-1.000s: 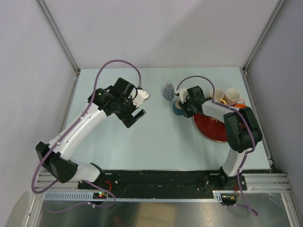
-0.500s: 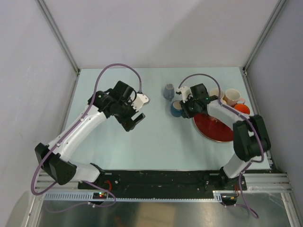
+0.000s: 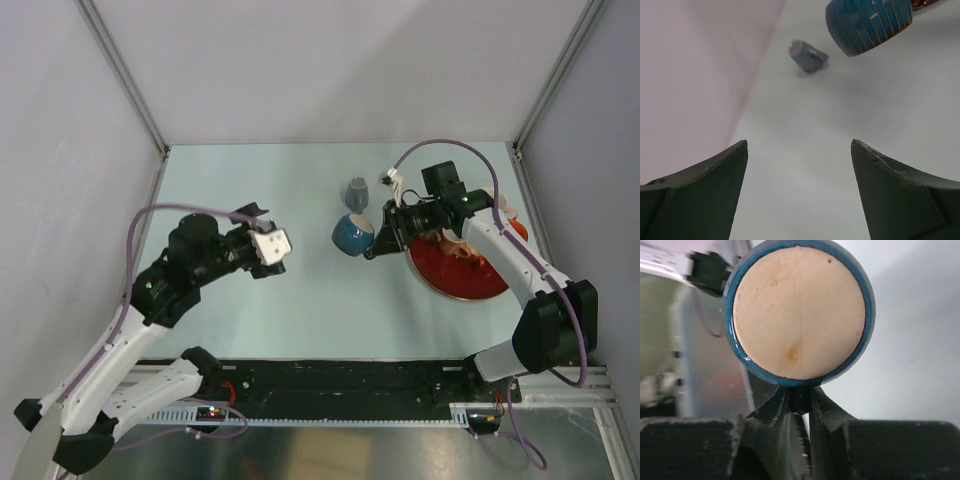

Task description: Turn the mug right side up

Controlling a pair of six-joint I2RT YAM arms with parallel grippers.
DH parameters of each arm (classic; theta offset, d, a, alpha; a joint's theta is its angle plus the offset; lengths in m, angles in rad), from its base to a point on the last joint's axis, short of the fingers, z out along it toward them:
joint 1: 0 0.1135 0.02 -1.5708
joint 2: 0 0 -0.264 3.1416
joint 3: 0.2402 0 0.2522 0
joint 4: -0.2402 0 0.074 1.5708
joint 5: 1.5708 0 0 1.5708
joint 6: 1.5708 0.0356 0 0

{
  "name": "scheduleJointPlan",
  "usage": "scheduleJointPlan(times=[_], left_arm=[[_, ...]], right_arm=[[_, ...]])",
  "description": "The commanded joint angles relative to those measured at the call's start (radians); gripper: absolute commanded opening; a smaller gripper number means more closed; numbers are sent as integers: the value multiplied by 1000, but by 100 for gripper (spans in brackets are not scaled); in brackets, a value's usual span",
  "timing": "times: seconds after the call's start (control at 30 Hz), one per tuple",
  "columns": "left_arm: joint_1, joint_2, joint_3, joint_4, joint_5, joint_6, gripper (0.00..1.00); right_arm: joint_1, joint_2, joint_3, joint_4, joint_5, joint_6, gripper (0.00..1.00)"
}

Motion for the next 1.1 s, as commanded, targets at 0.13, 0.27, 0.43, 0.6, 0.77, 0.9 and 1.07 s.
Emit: scheduleJointPlan(times=[0.13, 0.27, 0.43, 0.6, 0.77, 0.9, 1.07], left_arm=[[-121, -1, -189, 480, -13, 396, 87], [-173, 33, -222, 634, -40, 436, 87], [-206, 96, -232, 803, -81, 446, 81], [-217, 135, -221, 876, -102, 454, 58], [-217, 153, -220, 880, -121, 436, 19], [-217, 149, -222, 875, -167, 376, 2], [-216, 149, -151, 633, -268, 230, 0]], right_arm=[[-21, 37, 20, 347, -489, 526, 0], [-10, 73, -68, 826, -571, 975, 0], [20, 93, -78, 885, -598, 1021, 0], [32, 100, -79, 884, -596, 1021, 0], [29, 96, -79, 876, -582, 1008, 0], [-14, 67, -78, 790, -476, 899, 25], [-111, 12, -29, 467, -176, 571, 44]])
